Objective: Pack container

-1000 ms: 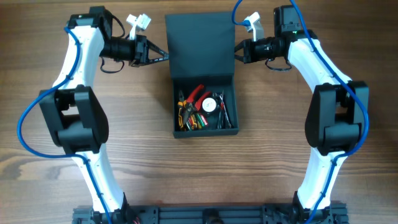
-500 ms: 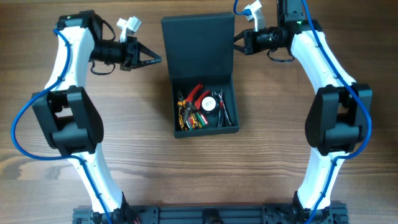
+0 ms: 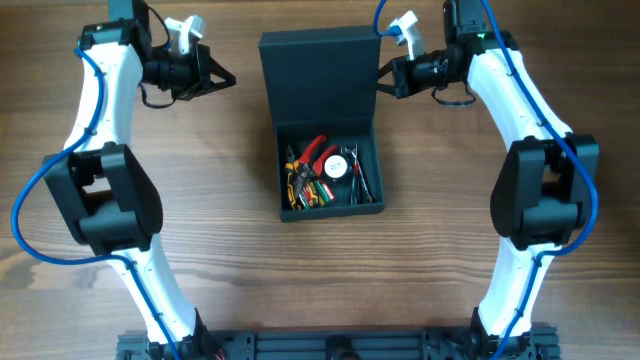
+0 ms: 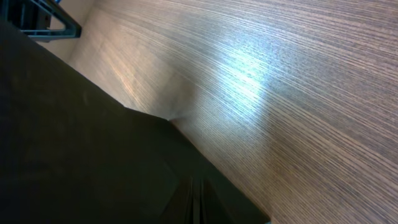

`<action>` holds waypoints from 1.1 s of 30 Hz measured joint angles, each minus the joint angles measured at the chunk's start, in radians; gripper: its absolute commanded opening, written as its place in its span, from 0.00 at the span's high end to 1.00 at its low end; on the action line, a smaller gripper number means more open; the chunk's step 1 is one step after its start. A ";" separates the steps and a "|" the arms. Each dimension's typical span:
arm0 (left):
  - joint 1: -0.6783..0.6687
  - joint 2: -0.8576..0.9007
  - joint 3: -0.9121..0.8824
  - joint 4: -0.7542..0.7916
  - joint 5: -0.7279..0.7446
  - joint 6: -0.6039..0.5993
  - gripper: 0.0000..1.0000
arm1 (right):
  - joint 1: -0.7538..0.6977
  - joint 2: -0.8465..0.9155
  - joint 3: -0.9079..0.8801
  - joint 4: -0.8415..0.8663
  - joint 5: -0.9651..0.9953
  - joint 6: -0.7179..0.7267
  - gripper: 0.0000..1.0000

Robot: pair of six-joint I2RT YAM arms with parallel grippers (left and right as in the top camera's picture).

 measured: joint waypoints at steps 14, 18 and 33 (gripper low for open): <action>0.000 0.000 0.000 0.014 -0.089 -0.051 0.96 | 0.003 -0.182 0.001 -0.165 -0.001 -0.033 0.96; 0.000 0.000 0.000 0.015 -0.089 -0.051 0.96 | 0.003 -0.209 0.004 -0.302 -0.001 -0.083 0.96; -0.375 0.000 0.000 -0.099 -0.198 -0.203 0.96 | 0.005 -0.212 0.006 -0.313 0.391 0.053 0.96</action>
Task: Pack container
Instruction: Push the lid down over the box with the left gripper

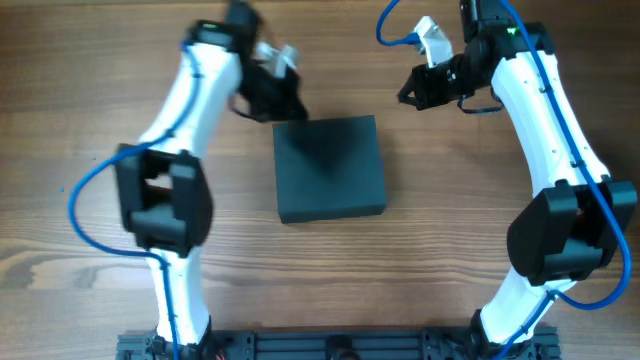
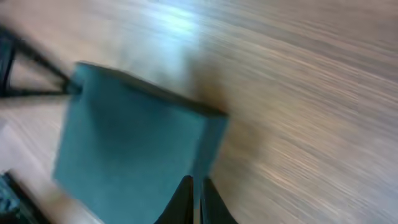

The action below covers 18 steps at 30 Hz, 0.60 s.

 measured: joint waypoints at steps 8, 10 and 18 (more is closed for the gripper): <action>-0.394 -0.002 -0.009 -0.030 -0.495 -0.190 0.96 | -0.092 0.000 0.000 0.005 0.238 0.142 0.49; -0.401 -0.033 -0.085 0.034 -0.524 -0.213 0.94 | -0.134 0.000 0.000 0.001 0.247 0.145 0.11; -0.416 -0.105 -0.197 0.096 -0.527 -0.255 0.00 | -0.174 0.000 0.000 0.150 0.421 0.152 0.00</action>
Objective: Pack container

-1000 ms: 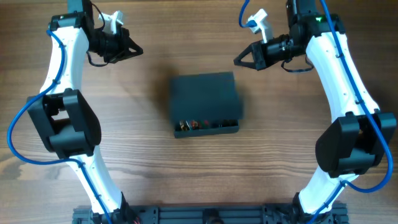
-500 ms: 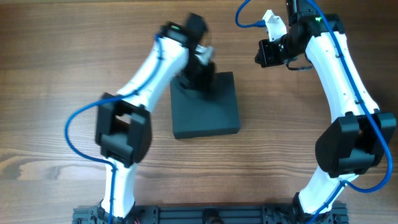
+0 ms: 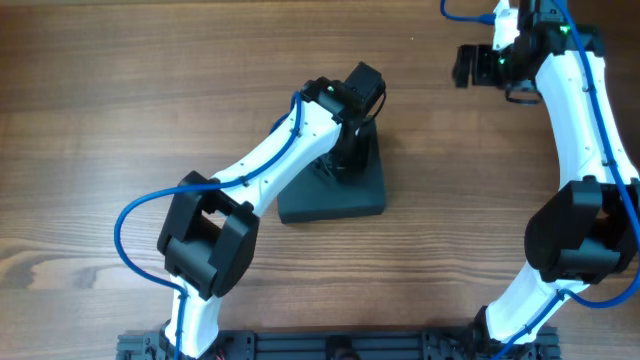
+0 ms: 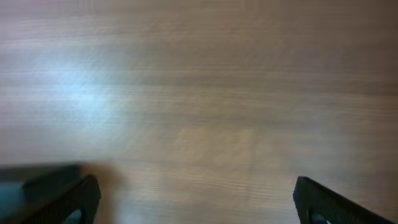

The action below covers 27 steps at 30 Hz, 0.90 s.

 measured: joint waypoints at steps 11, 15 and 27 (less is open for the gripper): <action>-0.008 -0.007 -0.001 0.006 0.000 -0.005 0.00 | -0.002 0.000 0.000 0.127 0.192 0.000 0.00; 0.003 0.002 0.016 -0.082 -0.126 -0.009 0.00 | -0.002 0.000 0.000 0.129 0.192 0.000 0.00; 0.270 -0.110 0.158 -0.180 -0.306 -0.122 0.00 | -0.002 0.000 0.000 0.130 0.192 0.000 0.00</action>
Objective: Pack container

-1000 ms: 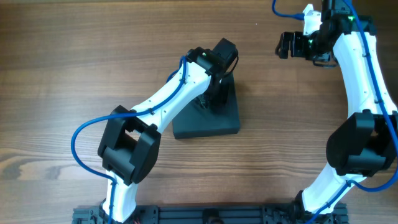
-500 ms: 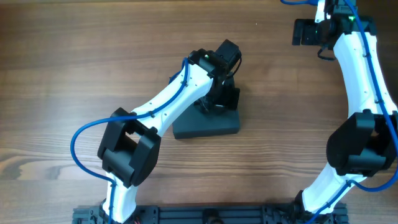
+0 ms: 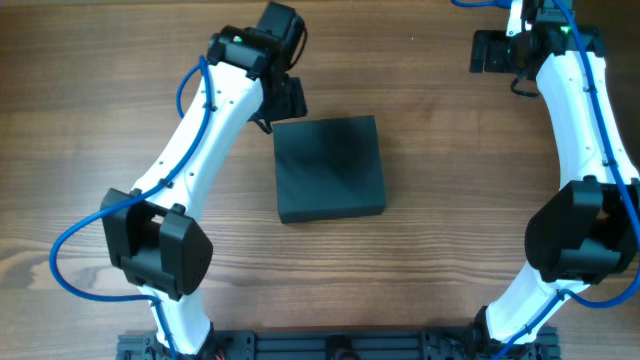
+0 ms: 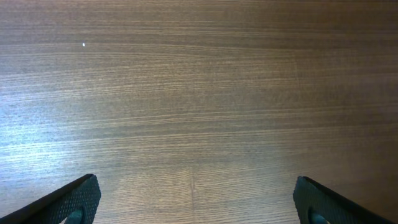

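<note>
The black box [image 3: 330, 168] sits in the middle of the table with its lid down, so nothing inside shows. My left gripper [image 3: 287, 101] hovers just behind the box's back-left corner; the overhead view is too dark there to tell how its jaws stand. Far off at the back right is my right gripper [image 3: 489, 51]. In the right wrist view it [image 4: 196, 205] is wide open over bare wood, with one black finger [image 4: 78, 199] at the lower left and the other at the lower right. The box is out of that view.
The wooden table [image 3: 450, 220] surrounds the box on all sides. A black rail [image 3: 330, 346] runs along the front edge between the two arm bases. No other loose objects show.
My left gripper was on top of the closed lid; now it is off the box, behind its back-left corner. The right gripper has shifted slightly further right, and the box has left its wrist view.
At first the box stood open with tools inside, a gripper on each side of the raised lid. Then the lid was down and the right gripper had drawn away, shut. Later the left gripper rested on the lid and the right was open. Now both are off the box.
</note>
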`<action>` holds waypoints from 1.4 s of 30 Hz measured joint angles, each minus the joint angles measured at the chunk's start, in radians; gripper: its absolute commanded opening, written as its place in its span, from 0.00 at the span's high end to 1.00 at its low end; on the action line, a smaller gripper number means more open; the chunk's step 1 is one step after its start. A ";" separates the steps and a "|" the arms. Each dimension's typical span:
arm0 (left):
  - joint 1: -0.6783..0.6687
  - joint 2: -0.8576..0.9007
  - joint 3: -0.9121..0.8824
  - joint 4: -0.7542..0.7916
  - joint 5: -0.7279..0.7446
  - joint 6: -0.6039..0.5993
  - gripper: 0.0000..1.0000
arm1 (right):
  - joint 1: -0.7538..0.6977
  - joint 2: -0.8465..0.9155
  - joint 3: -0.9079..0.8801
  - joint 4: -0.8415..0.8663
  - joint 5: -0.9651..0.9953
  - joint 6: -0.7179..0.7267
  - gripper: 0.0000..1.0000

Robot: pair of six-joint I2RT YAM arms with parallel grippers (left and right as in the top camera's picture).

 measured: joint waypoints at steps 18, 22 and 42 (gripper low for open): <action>0.011 0.000 0.000 0.002 -0.001 -0.002 0.00 | 0.010 -0.072 -0.001 -0.002 0.001 0.000 0.00; 0.011 0.000 0.000 0.002 -0.001 -0.002 0.00 | 0.102 -0.449 0.000 0.007 0.003 0.000 0.00; 0.011 0.000 0.000 0.003 -0.001 -0.002 0.00 | 0.106 -1.712 -1.389 0.984 -0.055 0.098 0.00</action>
